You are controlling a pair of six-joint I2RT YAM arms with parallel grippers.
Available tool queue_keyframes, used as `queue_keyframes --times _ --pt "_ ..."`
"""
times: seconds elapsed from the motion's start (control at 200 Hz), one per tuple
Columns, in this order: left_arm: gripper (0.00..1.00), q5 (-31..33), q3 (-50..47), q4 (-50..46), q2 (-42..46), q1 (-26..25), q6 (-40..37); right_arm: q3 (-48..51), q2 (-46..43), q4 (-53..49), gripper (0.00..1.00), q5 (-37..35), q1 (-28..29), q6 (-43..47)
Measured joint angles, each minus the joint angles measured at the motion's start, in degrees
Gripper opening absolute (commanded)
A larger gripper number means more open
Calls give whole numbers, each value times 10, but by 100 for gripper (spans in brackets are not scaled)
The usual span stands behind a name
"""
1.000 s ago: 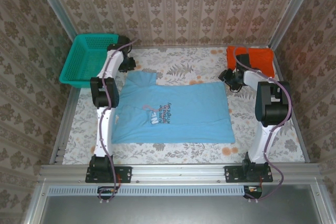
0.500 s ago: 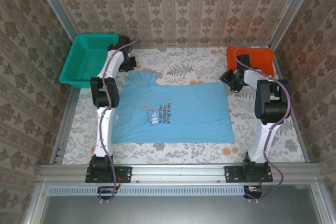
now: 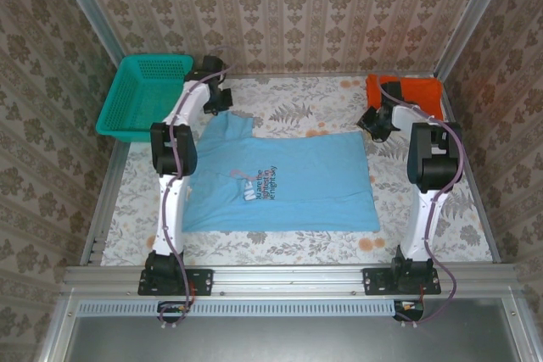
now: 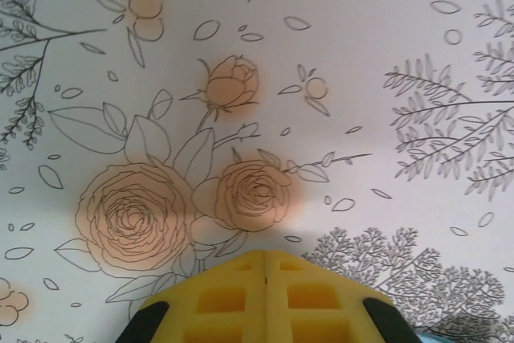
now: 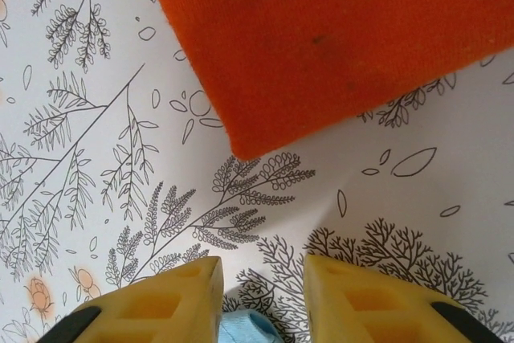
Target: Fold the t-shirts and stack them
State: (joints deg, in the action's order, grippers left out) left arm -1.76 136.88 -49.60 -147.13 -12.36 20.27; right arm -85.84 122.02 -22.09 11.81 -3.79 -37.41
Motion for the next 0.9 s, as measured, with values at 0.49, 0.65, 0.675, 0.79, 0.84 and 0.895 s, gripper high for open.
queue_keyframes --times 0.49,0.65,0.675,0.79,0.84,0.895 --pt "0 35 -40 0 37 1 -11 -8 6 -4 17 -34 16 12" --pt "0 39 -49 0 42 1 -13 -15 12 -6 14 -37 20 13" --pt "0 40 -50 0 42 1 -13 -15 12 -6 14 -37 20 13" --pt "0 42 -52 2 43 1 -15 -16 13 -5 19 -37 22 13" --pt "0 43 -52 2 43 1 -16 -17 13 -5 22 -37 23 13" --pt "0 44 -54 3 43 1 -18 -18 13 -5 28 -37 25 15"
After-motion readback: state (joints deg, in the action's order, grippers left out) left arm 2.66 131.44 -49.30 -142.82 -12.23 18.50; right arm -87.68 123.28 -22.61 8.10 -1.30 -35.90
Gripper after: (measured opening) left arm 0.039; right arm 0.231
